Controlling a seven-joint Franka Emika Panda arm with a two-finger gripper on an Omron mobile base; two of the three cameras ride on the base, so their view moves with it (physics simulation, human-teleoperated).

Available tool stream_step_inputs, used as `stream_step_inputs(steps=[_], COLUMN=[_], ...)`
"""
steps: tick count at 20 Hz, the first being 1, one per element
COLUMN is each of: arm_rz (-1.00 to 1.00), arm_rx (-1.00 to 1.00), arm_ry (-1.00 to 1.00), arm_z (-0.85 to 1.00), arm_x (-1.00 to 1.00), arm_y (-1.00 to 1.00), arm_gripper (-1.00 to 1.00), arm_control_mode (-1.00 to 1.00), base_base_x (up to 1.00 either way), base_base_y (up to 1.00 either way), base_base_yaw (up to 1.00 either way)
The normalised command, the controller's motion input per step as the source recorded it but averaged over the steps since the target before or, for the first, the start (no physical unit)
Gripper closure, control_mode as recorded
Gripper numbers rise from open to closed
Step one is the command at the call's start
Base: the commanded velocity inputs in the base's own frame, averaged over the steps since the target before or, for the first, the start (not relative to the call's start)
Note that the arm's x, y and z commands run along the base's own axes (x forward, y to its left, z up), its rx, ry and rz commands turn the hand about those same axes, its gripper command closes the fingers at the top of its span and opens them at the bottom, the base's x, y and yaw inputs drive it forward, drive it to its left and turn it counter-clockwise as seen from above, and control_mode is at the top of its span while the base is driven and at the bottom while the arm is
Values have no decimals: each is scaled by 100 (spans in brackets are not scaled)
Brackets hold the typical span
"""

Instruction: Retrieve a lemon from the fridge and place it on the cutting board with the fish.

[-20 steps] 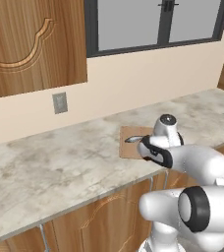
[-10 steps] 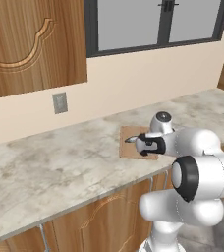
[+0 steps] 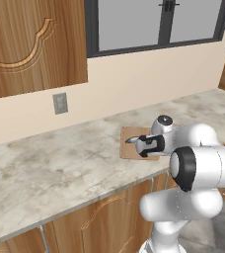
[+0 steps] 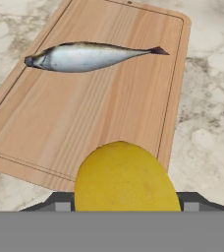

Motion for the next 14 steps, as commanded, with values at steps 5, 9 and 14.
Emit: stream_step_inputs(steps=[5,9,14], arm_rz=[0,0,0], arm_rx=[0,0,0], arm_ry=[0,0,0], arm_z=[-14,-7,-5], arm_x=[13,8,9], arm_y=[2,0,0], arm_gripper=[100,100,100], arm_control_mode=[-100,-100,-100], base_base_x=[0,0,0], base_base_y=[0,0,0], base_base_yaw=[0,0,0])
